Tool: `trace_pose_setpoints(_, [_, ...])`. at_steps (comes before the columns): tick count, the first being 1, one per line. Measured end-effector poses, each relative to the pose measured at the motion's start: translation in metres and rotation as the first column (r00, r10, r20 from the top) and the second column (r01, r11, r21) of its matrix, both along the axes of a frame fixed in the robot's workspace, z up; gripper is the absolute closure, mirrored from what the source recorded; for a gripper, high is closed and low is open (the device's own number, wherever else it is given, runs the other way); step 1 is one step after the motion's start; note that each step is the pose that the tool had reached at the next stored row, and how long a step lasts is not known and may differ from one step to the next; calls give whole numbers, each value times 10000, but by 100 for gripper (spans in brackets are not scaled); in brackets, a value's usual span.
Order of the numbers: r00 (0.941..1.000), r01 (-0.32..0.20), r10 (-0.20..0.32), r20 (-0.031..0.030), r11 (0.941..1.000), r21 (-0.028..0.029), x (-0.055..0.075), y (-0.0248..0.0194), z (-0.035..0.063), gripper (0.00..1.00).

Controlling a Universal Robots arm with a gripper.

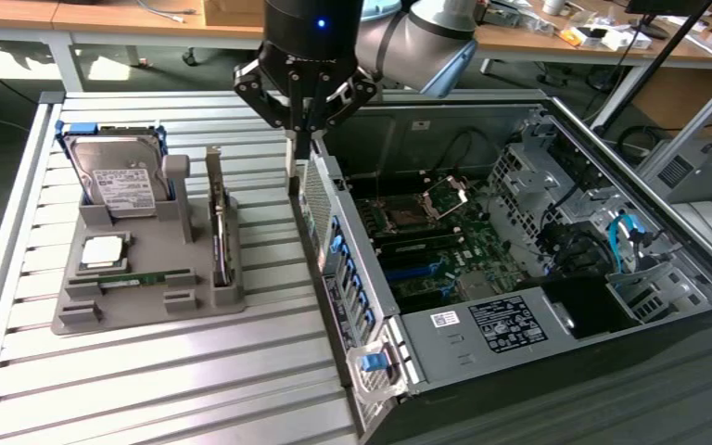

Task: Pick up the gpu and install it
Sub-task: 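Reach for the gpu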

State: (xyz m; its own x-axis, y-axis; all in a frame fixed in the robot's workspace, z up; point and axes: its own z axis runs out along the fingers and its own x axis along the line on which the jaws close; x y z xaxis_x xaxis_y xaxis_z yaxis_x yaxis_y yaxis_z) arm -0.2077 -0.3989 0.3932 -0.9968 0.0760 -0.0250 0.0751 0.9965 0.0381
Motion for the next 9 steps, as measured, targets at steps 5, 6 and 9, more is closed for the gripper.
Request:
trace_pose_setpoints(5, [10000, 0, 0, 0, 10000, 0, -15, 0, 0, 89])
trace_pose_setpoints(6, [10000, 0, 0, -1, 10000, 0, -18, 0, 0, 89])
trace_pose_setpoints(9, [10000, 0, 0, 0, 10000, 0, -24, 0, 0, 89])
